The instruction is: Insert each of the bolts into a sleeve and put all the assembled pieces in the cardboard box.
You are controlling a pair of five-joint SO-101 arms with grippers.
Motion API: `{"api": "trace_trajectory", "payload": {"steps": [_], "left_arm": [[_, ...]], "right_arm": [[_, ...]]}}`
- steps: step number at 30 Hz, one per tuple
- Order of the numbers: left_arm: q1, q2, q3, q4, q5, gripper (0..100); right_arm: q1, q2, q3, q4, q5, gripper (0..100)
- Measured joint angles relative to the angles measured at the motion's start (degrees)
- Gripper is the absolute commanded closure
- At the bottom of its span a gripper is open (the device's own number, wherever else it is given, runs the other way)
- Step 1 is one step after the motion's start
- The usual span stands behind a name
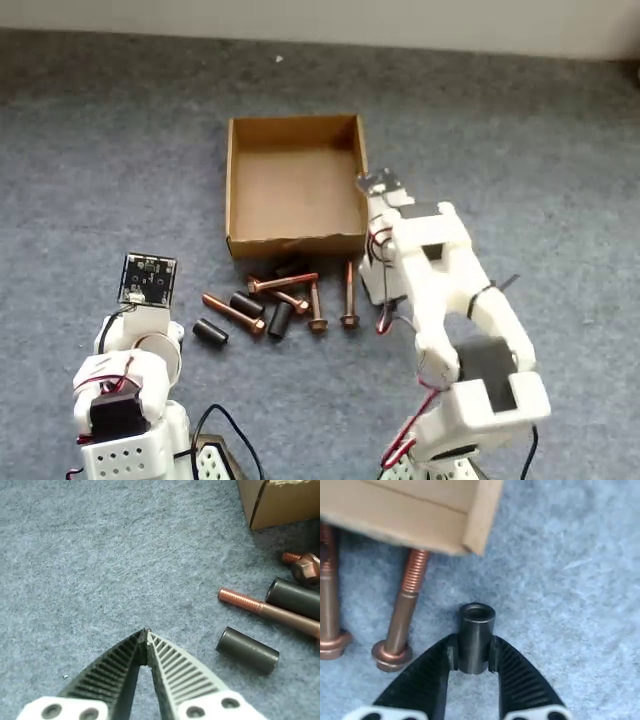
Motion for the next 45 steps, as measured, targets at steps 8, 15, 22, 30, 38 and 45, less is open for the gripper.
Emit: {"api": "trace_trajectory", "payload": {"steps": [8,15,22,30,38,45], "left_arm": [[0.0,0.0,0.0,0.0,0.0,99],[0.0,0.0,0.0,0.0,0.0,99],[0.0,0.0,0.0,0.0,0.0,99],[0.0,0.0,-1.6,-0.1,-3.3,99],[0.0,0.0,-11.3,-0.1,-10.7,99],[7.9,12.6,-22.2,-0.1,-11.9,99]], "right_arm": [[0.8,2.8,-0.8,0.1,2.9,99.2],[1.6,-6.4,0.4,6.6,2.3,99.2],[1.6,-27.2,7.0,8.2,-3.0,99.2],[1.6,-39.6,22.2,-5.0,-10.8,99.2],[6.5,-44.4,31.1,-17.3,-17.4,99.2],[9.8,-44.5,32.8,-22.2,-21.2,99.2]]}}
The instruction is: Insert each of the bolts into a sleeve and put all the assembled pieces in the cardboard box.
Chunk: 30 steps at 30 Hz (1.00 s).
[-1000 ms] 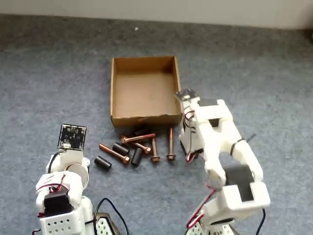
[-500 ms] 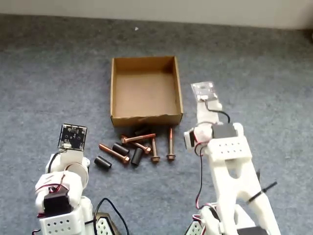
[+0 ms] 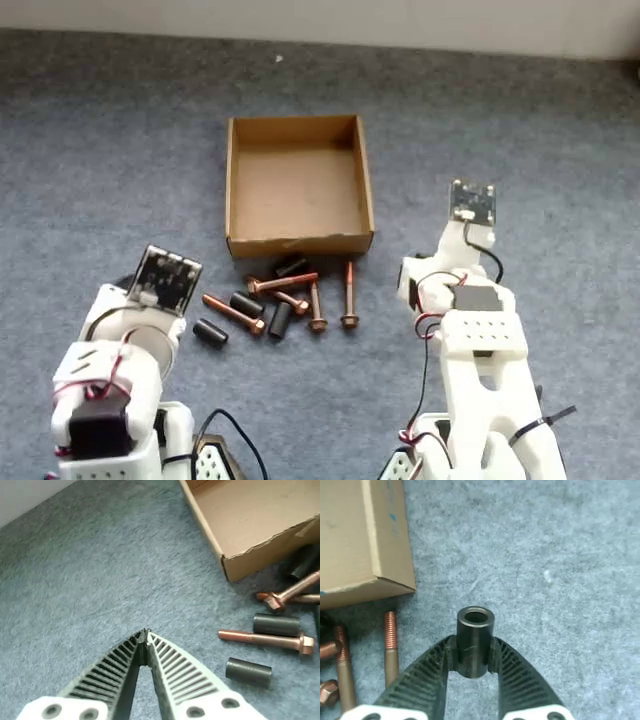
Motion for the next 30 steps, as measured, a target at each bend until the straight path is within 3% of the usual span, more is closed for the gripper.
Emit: {"api": "trace_trajectory", "payload": {"steps": [7,10,17,30], "left_arm": [[9.8,24.2,-8.5,0.0,-0.3,81],[13.3,32.1,-9.9,0.0,-3.2,82],[20.0,42.8,-10.2,-0.4,-18.9,87],[22.1,62.6,-10.3,-9.2,-26.7,87]], "right_arm": [[0.9,0.0,0.0,-0.4,-1.0,99.2],[0.9,0.0,0.0,-0.4,-1.1,99.2],[1.8,0.0,0.0,-0.4,-1.1,99.2],[1.8,0.0,0.0,-0.4,-1.1,99.2]]}}
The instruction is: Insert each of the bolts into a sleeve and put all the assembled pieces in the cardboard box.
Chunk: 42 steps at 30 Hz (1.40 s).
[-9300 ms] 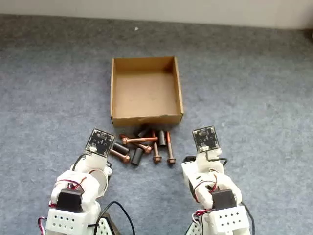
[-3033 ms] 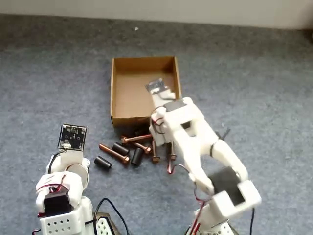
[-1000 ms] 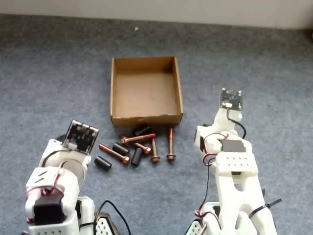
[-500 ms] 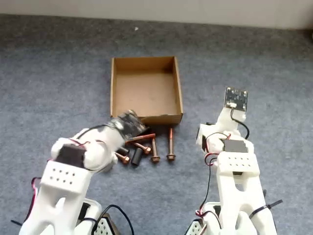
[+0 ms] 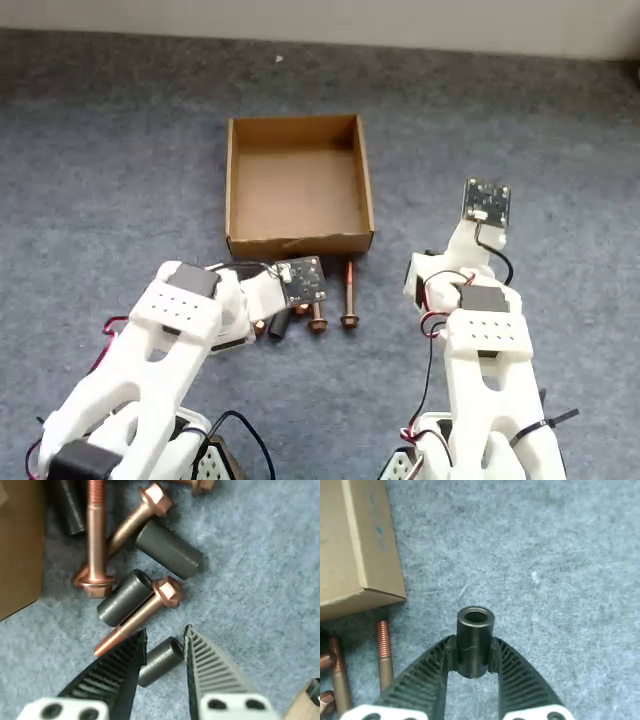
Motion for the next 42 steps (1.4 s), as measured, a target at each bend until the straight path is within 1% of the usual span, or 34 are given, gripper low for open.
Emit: {"api": "trace_trajectory", "payload": {"steps": [3,17,22,29,34,39,42], "left_arm": [[0.1,3.3,0.0,-0.9,-1.3,87],[0.4,11.8,-2.0,-12.7,-1.6,87],[2.0,16.7,-5.5,-12.2,-1.6,87],[5.5,17.8,-6.3,-10.6,-1.6,88],[6.1,17.8,-6.3,-10.0,-1.8,99],[7.5,17.9,-6.2,-9.5,-1.6,99],[7.6,17.9,-6.2,-8.5,-1.6,99]], "right_arm": [[0.0,0.0,0.0,0.0,0.0,99.2],[0.0,0.0,0.0,-0.2,0.0,99.2],[0.0,0.0,0.0,-0.2,0.0,99.2],[0.0,0.0,0.0,-0.2,0.0,99.2],[0.0,0.0,0.0,-0.2,0.0,99.2],[0.0,0.0,2.0,-2.4,0.0,99.2],[0.1,0.0,3.6,-4.8,1.8,99.2]]}}
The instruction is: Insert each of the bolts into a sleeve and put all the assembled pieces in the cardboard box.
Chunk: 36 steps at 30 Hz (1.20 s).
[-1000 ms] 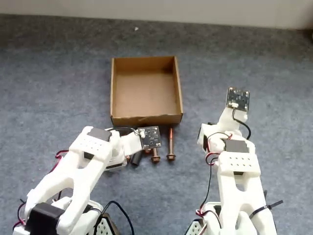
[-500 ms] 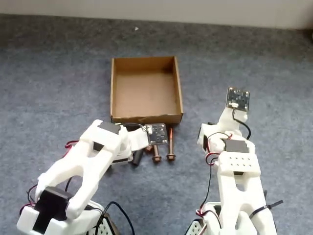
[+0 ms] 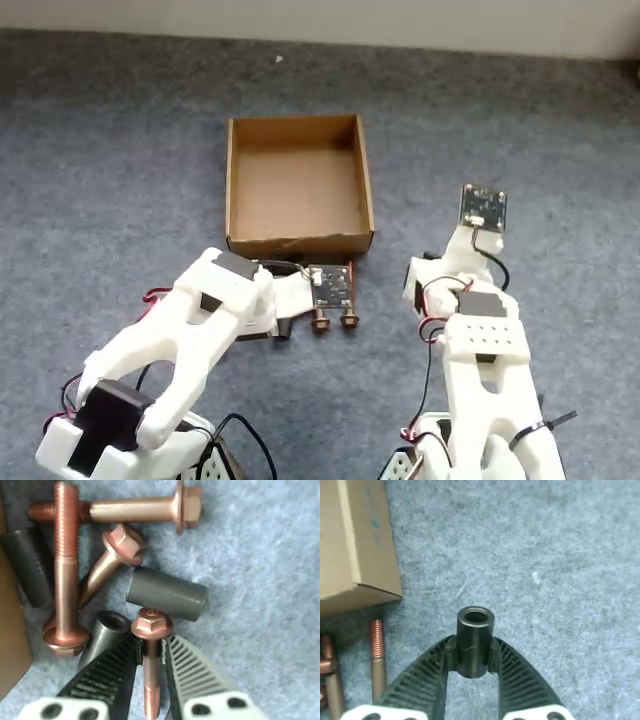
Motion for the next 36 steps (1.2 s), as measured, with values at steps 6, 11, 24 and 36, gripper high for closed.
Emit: {"api": "trace_trajectory", "payload": {"steps": [6,11,24,36], "left_arm": [[0.0,-1.2,0.0,1.1,1.4,99],[0.3,-12.7,0.0,3.7,7.6,99],[0.2,-47.6,0.1,4.9,28.2,99],[0.1,-55.7,0.1,-4.8,47.8,99]], "right_arm": [[-0.1,0.0,0.1,-0.9,0.4,99.2],[-0.1,0.0,0.1,-1.0,0.7,99.2],[-0.1,-0.3,0.1,-1.0,0.7,99.2],[-1.2,-5.3,0.1,-1.0,0.8,99.3]]}}
